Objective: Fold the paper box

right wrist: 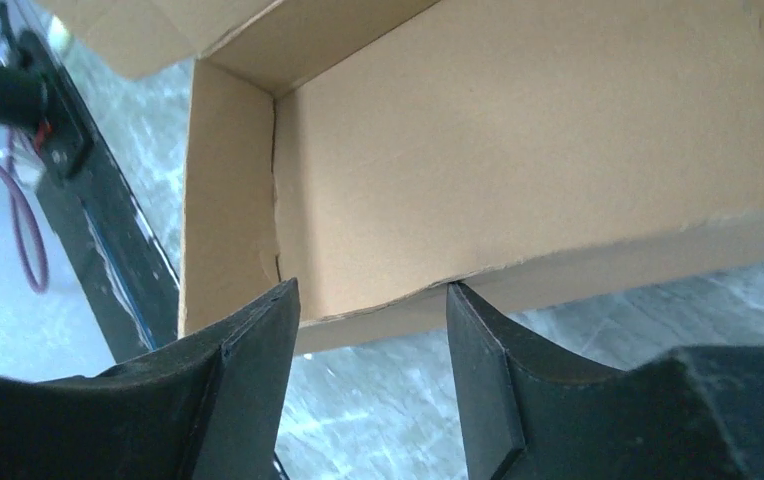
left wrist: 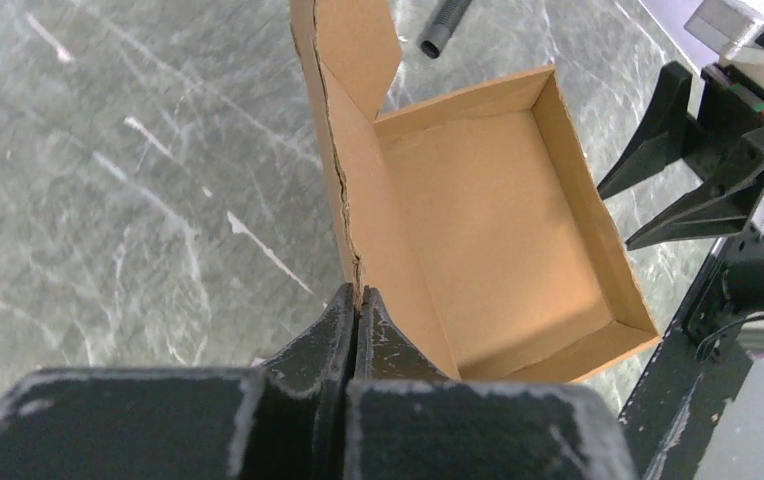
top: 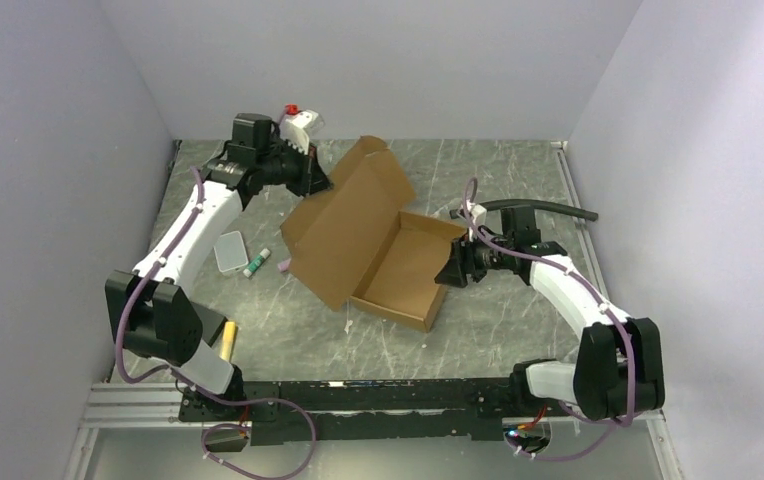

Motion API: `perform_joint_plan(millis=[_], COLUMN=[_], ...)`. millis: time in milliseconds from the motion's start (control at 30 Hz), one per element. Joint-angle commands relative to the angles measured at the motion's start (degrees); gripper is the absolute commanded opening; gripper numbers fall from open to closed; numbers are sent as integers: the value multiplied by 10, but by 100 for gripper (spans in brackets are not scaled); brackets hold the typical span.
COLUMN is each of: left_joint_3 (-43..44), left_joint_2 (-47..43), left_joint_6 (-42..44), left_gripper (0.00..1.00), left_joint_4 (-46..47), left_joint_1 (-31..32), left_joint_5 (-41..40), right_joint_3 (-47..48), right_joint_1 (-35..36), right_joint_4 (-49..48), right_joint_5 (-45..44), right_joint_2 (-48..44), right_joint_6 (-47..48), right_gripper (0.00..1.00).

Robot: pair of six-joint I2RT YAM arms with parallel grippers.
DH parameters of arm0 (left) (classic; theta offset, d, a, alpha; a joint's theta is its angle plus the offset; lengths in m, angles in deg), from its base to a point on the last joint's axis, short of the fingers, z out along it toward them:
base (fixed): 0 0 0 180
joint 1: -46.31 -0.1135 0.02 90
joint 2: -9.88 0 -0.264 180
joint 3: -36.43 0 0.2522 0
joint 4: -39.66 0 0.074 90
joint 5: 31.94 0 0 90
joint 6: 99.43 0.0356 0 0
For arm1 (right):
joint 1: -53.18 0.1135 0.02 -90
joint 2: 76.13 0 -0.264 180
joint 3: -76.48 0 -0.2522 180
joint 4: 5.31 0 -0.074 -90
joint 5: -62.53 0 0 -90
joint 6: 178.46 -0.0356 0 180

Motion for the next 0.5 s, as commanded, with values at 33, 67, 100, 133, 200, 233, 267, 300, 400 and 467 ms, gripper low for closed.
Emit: perform_joint_plan(millis=[33,67,100,133,200,233,267,300,400,467], left_joint_3=[33,37,45,52,74,84,95,104,129,138], left_joint_2=[5,3,2,3,11,16,22,28,40,42], left_joint_6=[125,133,144,154,180,188,194,198,204,204], left_gripper=[0,0,0,0,0,0,0,0,0,0], left_joint_4=[-40,-39,-40,-44,-59,-68,-75,-82,-95,-96], left_joint_1=[50,58,69,74,94,101,108,114,131,138], left_joint_5=[30,28,28,26,16,12,6,1,-16,-25], right_joint_3=[84,103,120,139,184,206,227,246,295,313], right_joint_1=[-16,-23,-31,-40,-54,-58,-62,-66,-80,-84], right_joint_4=[154,205,236,254,279,279,273,266,228,196], right_joint_5=[34,43,53,62,70,69,66,67,78,93], right_joint_2=[-36,-38,-40,-41,-40,-37,-33,-27,0,25], right_joint_6=[250,311,348,371,407,413,414,415,397,365], right_gripper=[67,71,74,77,82,85,87,88,93,94])
